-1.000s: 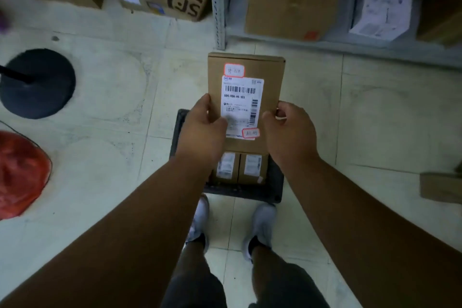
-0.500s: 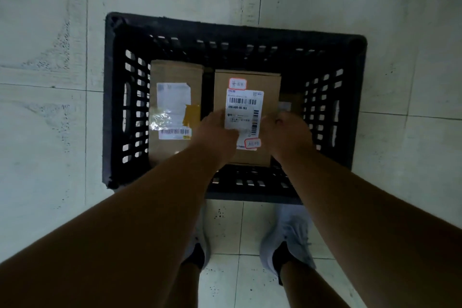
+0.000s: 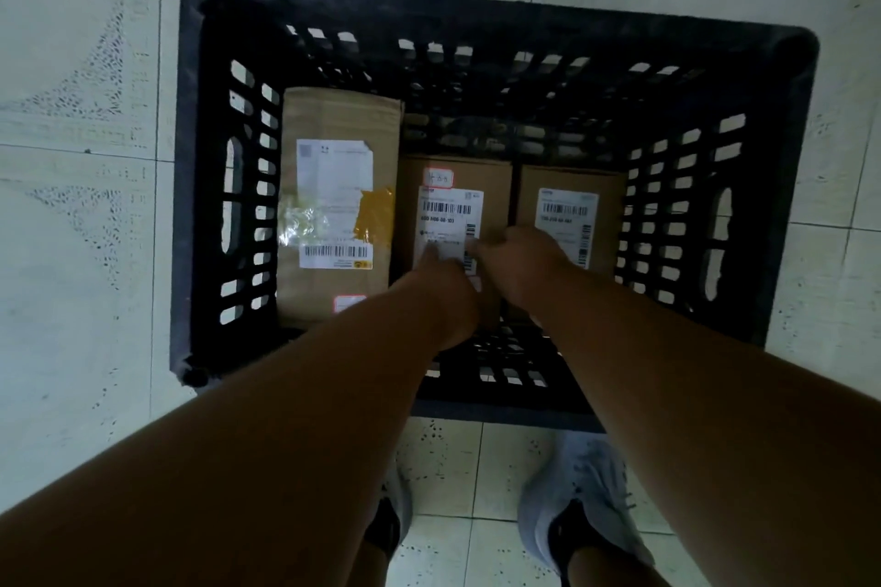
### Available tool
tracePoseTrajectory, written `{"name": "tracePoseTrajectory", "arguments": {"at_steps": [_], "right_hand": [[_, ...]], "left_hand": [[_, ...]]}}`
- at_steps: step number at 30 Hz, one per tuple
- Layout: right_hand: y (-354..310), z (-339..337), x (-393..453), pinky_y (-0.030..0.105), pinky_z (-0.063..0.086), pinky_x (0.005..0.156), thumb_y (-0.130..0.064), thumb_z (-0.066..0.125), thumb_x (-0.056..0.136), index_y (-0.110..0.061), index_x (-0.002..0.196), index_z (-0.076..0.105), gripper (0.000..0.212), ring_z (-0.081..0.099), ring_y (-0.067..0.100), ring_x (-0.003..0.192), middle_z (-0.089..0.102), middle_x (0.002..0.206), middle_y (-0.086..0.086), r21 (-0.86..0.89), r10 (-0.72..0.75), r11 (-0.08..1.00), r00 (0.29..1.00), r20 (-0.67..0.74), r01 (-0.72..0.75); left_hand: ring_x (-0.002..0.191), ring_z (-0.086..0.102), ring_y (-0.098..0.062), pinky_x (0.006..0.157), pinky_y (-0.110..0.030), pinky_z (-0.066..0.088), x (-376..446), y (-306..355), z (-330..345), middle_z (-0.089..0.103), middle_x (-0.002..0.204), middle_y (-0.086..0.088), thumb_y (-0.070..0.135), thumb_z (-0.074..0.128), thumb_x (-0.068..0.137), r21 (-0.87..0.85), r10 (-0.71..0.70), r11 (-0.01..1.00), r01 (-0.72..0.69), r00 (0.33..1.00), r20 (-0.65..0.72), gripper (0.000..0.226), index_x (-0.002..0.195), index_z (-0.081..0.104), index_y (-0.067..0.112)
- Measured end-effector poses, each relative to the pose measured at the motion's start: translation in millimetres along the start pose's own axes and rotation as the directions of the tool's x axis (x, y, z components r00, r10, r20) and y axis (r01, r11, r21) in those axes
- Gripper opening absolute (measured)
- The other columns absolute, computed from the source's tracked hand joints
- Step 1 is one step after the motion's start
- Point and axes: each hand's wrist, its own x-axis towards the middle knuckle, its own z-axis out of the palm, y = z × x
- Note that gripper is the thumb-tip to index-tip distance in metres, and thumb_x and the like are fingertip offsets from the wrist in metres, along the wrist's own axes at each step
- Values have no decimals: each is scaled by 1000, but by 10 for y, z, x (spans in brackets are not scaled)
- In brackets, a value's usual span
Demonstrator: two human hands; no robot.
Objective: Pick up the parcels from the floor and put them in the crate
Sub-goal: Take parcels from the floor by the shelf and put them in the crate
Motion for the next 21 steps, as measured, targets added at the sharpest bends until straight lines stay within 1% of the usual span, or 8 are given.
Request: {"name": "tracePoseTrajectory", "arguments": {"at_steps": [2, 4, 7, 9, 12, 14, 18, 21], "right_hand": [[-31, -80, -124, 27, 40, 67, -32, 51, 102, -9, 91, 55, 26, 57, 21, 86, 60, 91, 8, -14, -47, 999, 998, -35, 47], [-99, -227, -378, 24, 36, 65, -24, 49, 103, -10, 87, 53, 22, 55, 18, 87, 62, 103, 12, -29, -113, 994, 980, -167, 109], [-301, -562, -973, 17, 35, 62, -23, 48, 102, -10, 113, 61, 21, 53, 10, 89, 60, 110, 2, 34, -202, 972, 906, -371, 231], [-485, -861, -1502, 13, 39, 66, -24, 51, 101, -16, 122, 61, 24, 59, 9, 92, 63, 113, -1, 68, -254, 942, 831, -494, 329], [-803, -1338, -2426, 9, 42, 79, -25, 57, 99, -14, 123, 61, 26, 58, 7, 95, 61, 113, -3, 99, -311, 879, 718, -623, 466], [-995, -1654, -3115, 4, 41, 77, -25, 60, 98, -16, 122, 61, 26, 55, 0, 89, 59, 110, -6, 109, -329, 849, 677, -658, 518], [-1238, -2285, -4585, 13, 46, 80, -29, 63, 95, -24, 121, 59, 27, 56, -2, 96, 57, 115, -11, 93, -339, 810, 591, -732, 580], [-1329, -2651, -5646, 13, 48, 84, -31, 66, 93, -28, 121, 57, 29, 57, -1, 104, 56, 120, -11, 47, -349, 793, 516, -783, 608]], "left_hand": [[127, 51, -31, 106, -41, 43, -112, 28, -122, 50, 142, -15, 18, 52, 97, -129, 0, 992, -13, 995, -103, 42, 138, 50, 9], [113, 60, -24, 92, -34, 54, -367, 105, -278, 53, 140, -10, 14, 54, 96, -296, -9, 953, -67, 969, -249, 43, 139, 50, 16], [70, 56, -3, 54, -15, 44, -993, 302, -594, 60, 123, 1, 14, 43, 101, -437, -84, 886, -157, 872, -482, 38, 136, 51, 27], [70, 60, -10, 56, -27, 50, -1532, 472, -842, 63, 111, 5, 20, 39, 102, -461, -72, 842, -279, 789, -610, 30, 126, 55, 30], [89, 63, -13, 77, -35, 55, -2410, 741, -1189, 65, 108, 2, 20, 43, 102, -402, -9, 804, -439, 666, -746, 23, 118, 59, 24], [90, 62, -10, 78, -31, 53, -3068, 928, -1388, 65, 103, 3, 17, 45, 101, -369, 29, 770, -520, 606, -795, 20, 113, 60, 22], [84, 59, 3, 68, -3, 42, -4513, 1279, -1703, 64, 97, 9, 17, 48, 99, -354, 46, 700, -620, 533, -845, 17, 108, 61, 24], [82, 59, 4, 68, -2, 40, -5524, 1498, -1866, 64, 92, 13, 15, 52, 98, -293, 125, 606, -740, 452, -883, 16, 105, 60, 28]]}}
